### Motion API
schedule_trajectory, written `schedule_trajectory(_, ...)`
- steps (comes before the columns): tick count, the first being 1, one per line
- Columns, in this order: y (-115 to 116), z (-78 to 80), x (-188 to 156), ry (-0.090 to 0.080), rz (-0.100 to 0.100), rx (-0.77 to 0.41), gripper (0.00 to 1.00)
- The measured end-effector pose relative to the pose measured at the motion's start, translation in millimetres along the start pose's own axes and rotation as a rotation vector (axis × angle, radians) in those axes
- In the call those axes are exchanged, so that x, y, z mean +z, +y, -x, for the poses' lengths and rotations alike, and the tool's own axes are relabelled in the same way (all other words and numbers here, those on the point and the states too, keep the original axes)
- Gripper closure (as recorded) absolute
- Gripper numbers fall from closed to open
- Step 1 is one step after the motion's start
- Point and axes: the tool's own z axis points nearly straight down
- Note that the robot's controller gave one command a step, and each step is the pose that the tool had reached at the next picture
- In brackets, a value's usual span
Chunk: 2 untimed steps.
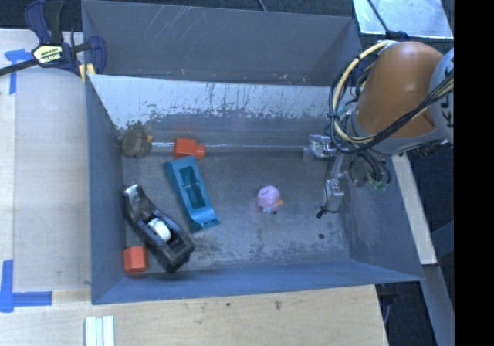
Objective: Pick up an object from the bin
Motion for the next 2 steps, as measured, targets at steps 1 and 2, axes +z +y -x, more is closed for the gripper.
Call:
schedule_trajectory(1,0,1.2,-4,-0.007,-0.001,-0.002,0.0)
schedule_trajectory(2,38,2.8,38,-0.011,-0.003,-0.068,0.0)
